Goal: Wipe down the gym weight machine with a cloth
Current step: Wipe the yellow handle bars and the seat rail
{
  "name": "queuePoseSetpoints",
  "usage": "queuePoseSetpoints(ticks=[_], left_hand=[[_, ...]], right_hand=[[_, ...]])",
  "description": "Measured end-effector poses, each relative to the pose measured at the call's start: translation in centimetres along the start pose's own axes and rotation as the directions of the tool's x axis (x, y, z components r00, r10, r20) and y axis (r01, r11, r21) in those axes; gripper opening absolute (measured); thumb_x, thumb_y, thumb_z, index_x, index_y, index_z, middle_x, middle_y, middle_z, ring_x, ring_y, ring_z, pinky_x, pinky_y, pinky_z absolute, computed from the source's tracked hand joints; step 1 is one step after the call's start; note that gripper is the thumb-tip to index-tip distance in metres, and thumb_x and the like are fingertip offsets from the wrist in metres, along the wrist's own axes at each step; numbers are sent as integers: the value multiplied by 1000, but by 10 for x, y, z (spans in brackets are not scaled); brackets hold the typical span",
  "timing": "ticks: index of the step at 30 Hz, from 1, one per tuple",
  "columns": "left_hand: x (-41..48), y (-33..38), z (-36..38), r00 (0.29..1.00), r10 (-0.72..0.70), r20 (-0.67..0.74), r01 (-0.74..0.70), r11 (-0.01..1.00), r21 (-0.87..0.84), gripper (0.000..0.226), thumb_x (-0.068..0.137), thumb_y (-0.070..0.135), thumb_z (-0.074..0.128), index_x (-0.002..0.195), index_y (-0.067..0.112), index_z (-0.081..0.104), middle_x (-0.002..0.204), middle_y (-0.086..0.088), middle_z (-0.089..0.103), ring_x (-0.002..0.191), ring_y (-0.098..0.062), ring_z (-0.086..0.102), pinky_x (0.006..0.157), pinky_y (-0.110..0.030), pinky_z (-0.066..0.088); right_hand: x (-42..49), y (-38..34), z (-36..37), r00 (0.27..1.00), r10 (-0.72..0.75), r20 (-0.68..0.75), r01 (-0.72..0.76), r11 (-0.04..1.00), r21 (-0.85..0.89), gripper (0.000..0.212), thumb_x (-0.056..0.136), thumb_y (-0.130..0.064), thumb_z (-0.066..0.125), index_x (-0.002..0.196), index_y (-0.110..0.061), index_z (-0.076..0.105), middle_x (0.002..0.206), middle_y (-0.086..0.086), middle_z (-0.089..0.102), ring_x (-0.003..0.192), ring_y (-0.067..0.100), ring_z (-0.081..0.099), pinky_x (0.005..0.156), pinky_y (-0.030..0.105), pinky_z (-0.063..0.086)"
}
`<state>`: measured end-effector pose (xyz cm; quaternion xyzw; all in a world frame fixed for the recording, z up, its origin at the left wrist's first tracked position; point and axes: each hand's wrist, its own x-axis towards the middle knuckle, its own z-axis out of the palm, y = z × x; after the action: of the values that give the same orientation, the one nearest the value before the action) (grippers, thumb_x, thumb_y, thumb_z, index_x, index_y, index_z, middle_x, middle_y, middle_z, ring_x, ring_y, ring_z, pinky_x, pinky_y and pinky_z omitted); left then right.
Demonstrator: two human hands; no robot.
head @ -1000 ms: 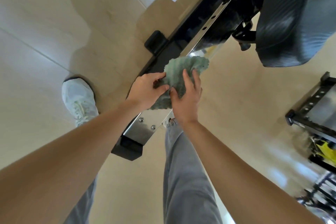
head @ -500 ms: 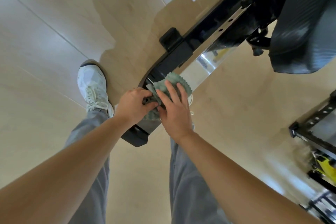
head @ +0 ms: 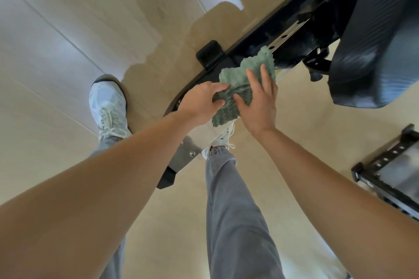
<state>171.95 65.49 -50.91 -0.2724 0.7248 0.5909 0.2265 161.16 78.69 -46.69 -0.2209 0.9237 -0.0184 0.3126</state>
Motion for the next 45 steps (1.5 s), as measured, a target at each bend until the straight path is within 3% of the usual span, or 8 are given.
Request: queuePoseSetpoints(ticks=[6,17,24,28,32,37,40,45], left_hand=[[-34,-15,14,987,-2,-162,14,998,68,47,92,29,73,137,19,63,117,-2,66,106,-21,62,83,-25,42],[-95,-56,-5,994,47,-98,-15,952,305,38,81,27,83,114,10,73,101,-8,69,99,-30,61,79,-37,48],[-116,-48,3,970,83,-227,11,923,384,14,84,19,79,93,9,73,91,-4,67,88,-28,60,66,-42,53],[-132,-45,35,921,149,-360,25,900,435,11,78,13,82,85,10,74,89,-6,65,83,-32,61,62,-41,54],[-150,-29,80,904,206,-373,-13,889,458,10,86,7,72,95,10,75,94,-5,71,88,-31,59,75,-38,49],[-152,-9,114,955,-24,-297,110,954,277,22,92,18,63,110,24,75,95,1,68,88,-16,54,75,-26,41],[-147,-5,113,921,61,-385,90,928,362,37,87,23,60,123,24,69,118,3,70,106,-22,58,88,-21,38],[-133,-34,104,915,104,-389,228,663,713,82,82,43,75,151,26,35,160,-2,28,138,-37,36,105,-55,43]], right_hand=[[-38,-13,21,999,27,-43,-24,997,74,65,95,-22,66,154,-24,38,166,5,19,146,31,20,109,34,36],[-115,-58,76,975,206,-83,-171,935,310,51,91,-7,68,139,-18,57,151,6,38,132,30,33,104,36,42],[-148,-51,95,983,165,-87,-108,885,452,46,86,2,66,130,-12,63,135,4,46,117,23,48,102,32,45],[-150,-33,94,992,129,-11,-91,755,650,36,86,-5,69,121,-15,68,120,-7,48,105,13,57,93,30,52],[-144,-3,86,955,89,282,-294,394,871,38,89,-18,73,127,-24,66,122,-6,63,104,10,66,86,22,56],[-139,45,90,859,-83,505,-502,57,863,28,94,0,64,119,-12,67,113,10,69,96,18,68,80,33,60],[-128,87,89,857,-92,507,-509,6,861,24,93,6,62,116,-2,66,97,9,69,83,16,68,71,25,60],[-92,154,104,886,45,462,-463,24,886,29,93,7,62,121,1,65,113,20,70,100,34,70,90,42,59]])
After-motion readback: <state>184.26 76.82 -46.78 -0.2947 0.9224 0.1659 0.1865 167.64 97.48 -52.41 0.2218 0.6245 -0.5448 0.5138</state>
